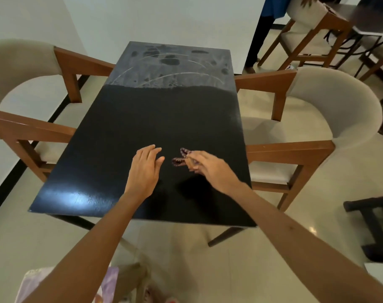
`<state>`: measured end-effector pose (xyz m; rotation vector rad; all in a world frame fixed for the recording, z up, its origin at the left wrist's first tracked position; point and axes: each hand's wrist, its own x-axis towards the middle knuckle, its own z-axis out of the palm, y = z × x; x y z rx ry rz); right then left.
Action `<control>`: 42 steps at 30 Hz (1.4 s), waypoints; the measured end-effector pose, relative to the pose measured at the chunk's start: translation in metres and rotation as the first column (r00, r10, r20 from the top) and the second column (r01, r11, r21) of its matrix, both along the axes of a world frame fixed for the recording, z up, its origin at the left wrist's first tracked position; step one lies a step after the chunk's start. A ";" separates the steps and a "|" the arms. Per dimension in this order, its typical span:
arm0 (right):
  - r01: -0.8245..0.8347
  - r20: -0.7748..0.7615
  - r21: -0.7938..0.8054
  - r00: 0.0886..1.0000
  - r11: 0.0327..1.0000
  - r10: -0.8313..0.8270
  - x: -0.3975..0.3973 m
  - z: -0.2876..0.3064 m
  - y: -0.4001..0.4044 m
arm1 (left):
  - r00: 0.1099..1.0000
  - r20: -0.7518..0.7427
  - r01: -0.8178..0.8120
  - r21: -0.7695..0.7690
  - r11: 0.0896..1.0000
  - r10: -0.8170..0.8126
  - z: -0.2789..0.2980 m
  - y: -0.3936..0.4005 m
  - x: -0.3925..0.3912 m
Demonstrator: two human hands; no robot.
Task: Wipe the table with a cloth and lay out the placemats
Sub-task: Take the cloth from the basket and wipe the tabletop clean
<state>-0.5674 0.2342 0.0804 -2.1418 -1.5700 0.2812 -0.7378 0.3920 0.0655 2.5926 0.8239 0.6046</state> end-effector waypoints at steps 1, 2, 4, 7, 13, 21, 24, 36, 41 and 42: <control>-0.002 0.025 0.001 1.000 1.000 0.002 0.015 0.005 -0.009 | 1.000 -0.013 0.006 0.020 1.000 -0.005 0.003 -0.008 0.008; -0.004 0.046 -0.001 0.999 1.000 0.004 0.029 0.010 -0.017 | 1.000 -0.023 0.008 0.035 0.999 -0.007 0.006 -0.014 0.016; -0.002 0.085 0.011 0.996 1.000 0.001 0.054 0.018 -0.031 | 0.999 -0.044 -0.003 0.047 0.999 0.005 0.011 -0.026 0.035; 0.014 0.103 0.026 0.995 1.000 -0.016 0.087 0.028 -0.043 | 0.998 -0.058 -0.026 0.058 0.998 0.030 0.019 -0.042 0.064; -0.029 0.128 0.074 0.992 0.997 0.020 0.150 0.042 -0.042 | 0.997 -0.083 0.003 0.136 0.991 0.008 0.035 -0.052 0.135; -0.055 0.221 0.146 0.975 0.988 0.022 0.255 0.043 -0.031 | 0.990 -0.119 -0.054 0.183 0.982 0.077 0.039 -0.042 0.247; -0.093 0.245 0.117 0.968 0.989 0.062 0.293 0.046 -0.026 | 0.983 -0.147 -0.084 0.173 0.981 0.110 0.041 -0.043 0.283; -0.226 0.188 0.025 0.958 0.974 0.218 0.446 0.064 -0.002 | 0.940 -0.230 -0.215 0.168 0.962 0.251 0.045 -0.051 0.410; -0.181 -0.247 0.031 0.952 0.983 0.183 0.507 0.064 0.012 | 0.891 -0.259 -0.338 0.169 0.926 0.372 0.040 -0.072 0.469; -0.174 -0.318 0.026 0.932 0.984 0.174 0.517 0.064 0.015 | 0.882 -0.264 -0.353 0.176 0.919 0.389 0.040 -0.077 0.481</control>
